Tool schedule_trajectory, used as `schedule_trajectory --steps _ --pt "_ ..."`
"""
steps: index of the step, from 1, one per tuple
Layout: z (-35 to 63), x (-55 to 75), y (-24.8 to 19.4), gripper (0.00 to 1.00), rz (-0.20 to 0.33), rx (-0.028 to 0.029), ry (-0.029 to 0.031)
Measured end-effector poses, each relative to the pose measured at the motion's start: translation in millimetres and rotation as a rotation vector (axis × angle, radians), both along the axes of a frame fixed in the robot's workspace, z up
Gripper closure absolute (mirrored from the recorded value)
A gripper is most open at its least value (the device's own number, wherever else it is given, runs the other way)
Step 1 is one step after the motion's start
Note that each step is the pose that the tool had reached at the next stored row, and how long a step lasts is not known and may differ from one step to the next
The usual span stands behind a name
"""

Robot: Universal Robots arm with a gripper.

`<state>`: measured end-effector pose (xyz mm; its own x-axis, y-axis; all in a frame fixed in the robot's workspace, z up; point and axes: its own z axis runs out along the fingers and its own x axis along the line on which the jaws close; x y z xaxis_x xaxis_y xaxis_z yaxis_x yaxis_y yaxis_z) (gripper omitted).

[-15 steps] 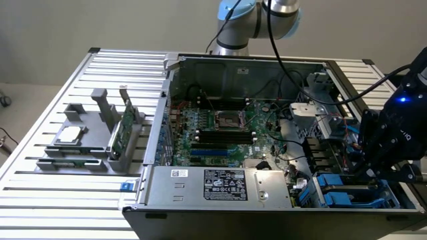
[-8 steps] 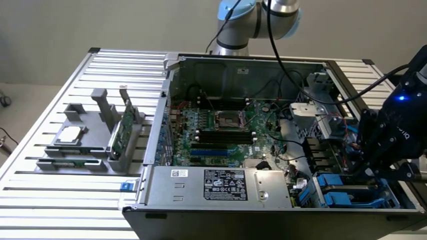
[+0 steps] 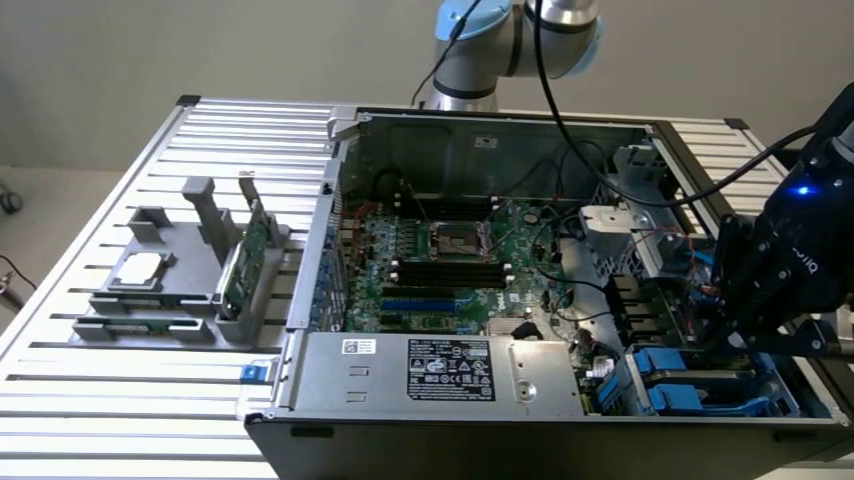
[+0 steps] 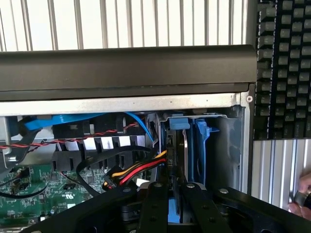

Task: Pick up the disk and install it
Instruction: 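Insert the first disk wire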

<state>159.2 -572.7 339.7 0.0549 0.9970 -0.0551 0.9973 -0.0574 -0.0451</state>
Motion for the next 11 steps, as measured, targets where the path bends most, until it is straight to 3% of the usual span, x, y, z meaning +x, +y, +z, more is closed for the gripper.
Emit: schedule_trajectory --steps 11 --pt "0.2 2.5 0.0 0.84 0.000 -0.0002 0.0008"
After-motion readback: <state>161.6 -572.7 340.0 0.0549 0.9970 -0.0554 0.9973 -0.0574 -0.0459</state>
